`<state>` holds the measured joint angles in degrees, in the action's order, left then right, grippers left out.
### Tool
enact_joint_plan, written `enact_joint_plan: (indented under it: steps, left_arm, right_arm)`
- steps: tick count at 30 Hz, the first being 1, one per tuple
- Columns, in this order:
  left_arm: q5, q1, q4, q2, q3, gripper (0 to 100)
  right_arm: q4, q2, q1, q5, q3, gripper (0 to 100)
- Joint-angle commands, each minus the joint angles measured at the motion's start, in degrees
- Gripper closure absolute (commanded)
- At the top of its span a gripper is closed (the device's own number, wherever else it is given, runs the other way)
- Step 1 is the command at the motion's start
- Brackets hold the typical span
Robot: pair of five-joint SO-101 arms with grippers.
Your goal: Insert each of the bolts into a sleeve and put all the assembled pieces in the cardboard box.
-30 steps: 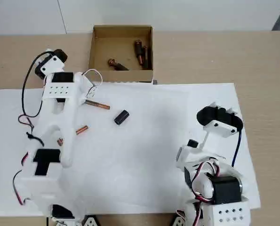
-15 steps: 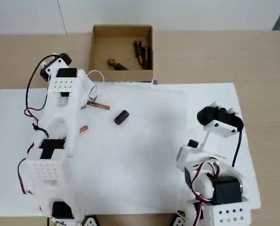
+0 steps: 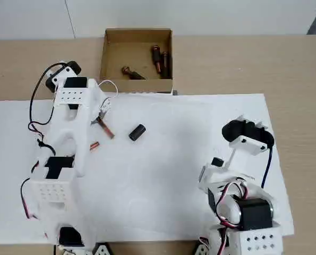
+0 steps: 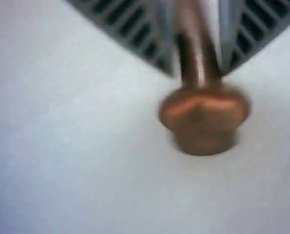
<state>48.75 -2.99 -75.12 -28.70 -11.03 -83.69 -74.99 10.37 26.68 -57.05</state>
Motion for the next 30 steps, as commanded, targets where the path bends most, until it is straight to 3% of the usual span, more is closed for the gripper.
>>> enact_joint_plan:
  steps: [1,24,30]
  left_arm:
    - [0.09,0.35,-0.35,-0.7,-2.15,99]
    - [-0.09,0.26,-0.97,-7.65,-3.03,99]
    - [-0.26,0.7,-9.14,-2.2,-11.12,99]
  right_arm:
    - [0.22,0.04,-0.31,-0.44,0.26,99.6]
    - [0.04,-0.4,-0.22,-0.44,0.7,99.6]
    - [-0.13,-0.48,-0.13,-0.88,6.77,99.6]
